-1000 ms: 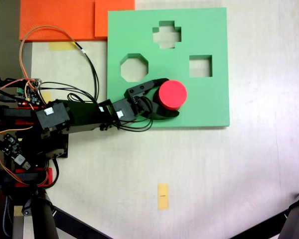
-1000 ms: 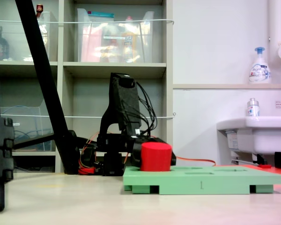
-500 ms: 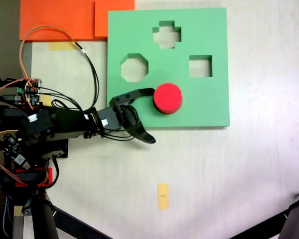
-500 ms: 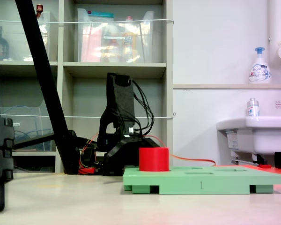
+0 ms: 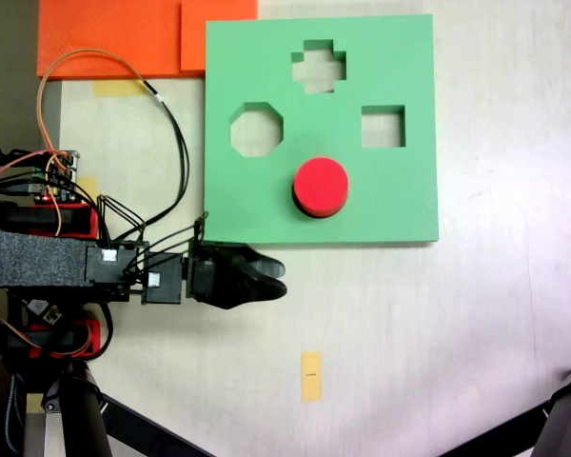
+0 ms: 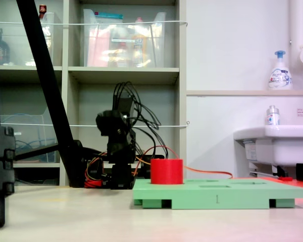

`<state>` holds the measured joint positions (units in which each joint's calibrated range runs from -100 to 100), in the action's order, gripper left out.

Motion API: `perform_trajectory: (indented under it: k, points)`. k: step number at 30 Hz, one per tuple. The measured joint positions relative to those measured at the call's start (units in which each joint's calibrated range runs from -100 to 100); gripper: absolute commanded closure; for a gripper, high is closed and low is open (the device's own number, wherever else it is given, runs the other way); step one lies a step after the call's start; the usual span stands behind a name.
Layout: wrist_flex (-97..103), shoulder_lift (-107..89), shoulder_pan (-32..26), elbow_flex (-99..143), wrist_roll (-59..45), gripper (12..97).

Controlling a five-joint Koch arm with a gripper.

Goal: Put the cylinder block into the corresponding hole

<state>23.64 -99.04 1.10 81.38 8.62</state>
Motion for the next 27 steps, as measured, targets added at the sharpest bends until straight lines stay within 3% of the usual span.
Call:
perform_trajectory:
  k: [5,13,19,23,27]
  points:
    - [0.0,2.74,0.39,9.7,-6.45,57.2]
    - [3.13,28.59,-0.73,14.99,-7.33,59.9]
    - [0.39,13.13,-1.32,17.74,-7.23,62.5]
    - [-15.37,-0.14,-1.56,17.74,-7.33,62.4]
    - [-17.62,-0.55,-1.66,17.54,-7.33,61.6]
